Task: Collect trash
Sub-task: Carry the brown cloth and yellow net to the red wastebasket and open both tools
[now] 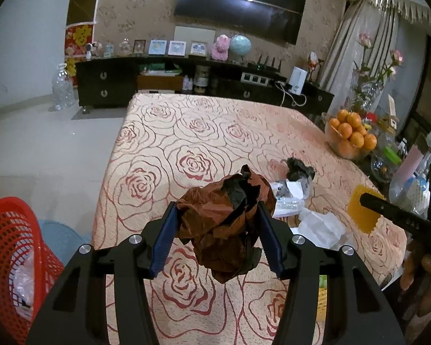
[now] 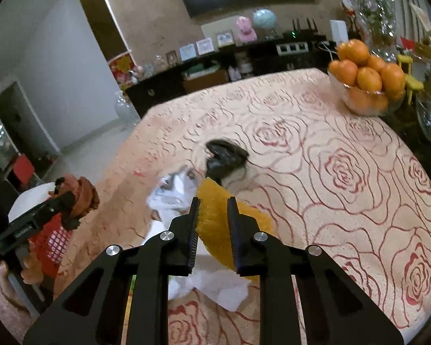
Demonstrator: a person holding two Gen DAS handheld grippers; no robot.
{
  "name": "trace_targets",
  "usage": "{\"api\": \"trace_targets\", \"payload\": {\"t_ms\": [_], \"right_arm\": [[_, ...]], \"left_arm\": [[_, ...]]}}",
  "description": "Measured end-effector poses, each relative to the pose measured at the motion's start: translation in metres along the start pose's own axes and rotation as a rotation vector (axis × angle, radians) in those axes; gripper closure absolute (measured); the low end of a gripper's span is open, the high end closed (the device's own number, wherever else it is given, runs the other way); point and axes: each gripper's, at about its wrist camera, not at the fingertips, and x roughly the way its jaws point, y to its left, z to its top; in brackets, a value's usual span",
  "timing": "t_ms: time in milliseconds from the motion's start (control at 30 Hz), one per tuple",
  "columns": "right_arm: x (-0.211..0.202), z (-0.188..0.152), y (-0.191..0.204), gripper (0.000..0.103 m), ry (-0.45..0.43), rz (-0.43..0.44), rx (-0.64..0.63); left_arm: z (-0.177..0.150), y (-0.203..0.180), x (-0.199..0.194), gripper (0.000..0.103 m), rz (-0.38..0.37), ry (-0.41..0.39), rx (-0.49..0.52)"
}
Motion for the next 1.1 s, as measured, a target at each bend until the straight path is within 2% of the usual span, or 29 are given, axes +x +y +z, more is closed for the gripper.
{"api": "trace_targets", "payload": {"t_ms": [467,633,833,1100], "right_arm": [[0.002,0.024,0.055,0.084,-0.046,0.081,-0.102],[0.009,0.036,0.079,0.084,-0.043,0.117,-0.144],[0.016,0.049,0.124,0.084,-0.053,0.196,-0.219],[0.026,0.045,0.187,0.084,-0.032,0.303,-0.299]], "left_arm": [[0.016,0.015,-0.038,0.051,0.073,-0.117,-0.005],[0.023,0.030,-0.061,0.051,0.123,-0.172,-0.020],[0.025,0.059,-0.100,0.051,0.299,-0.245,-0.038],[0.012,0.113,-0.144,0.051,0.483,-0.259,-0.113]]}}
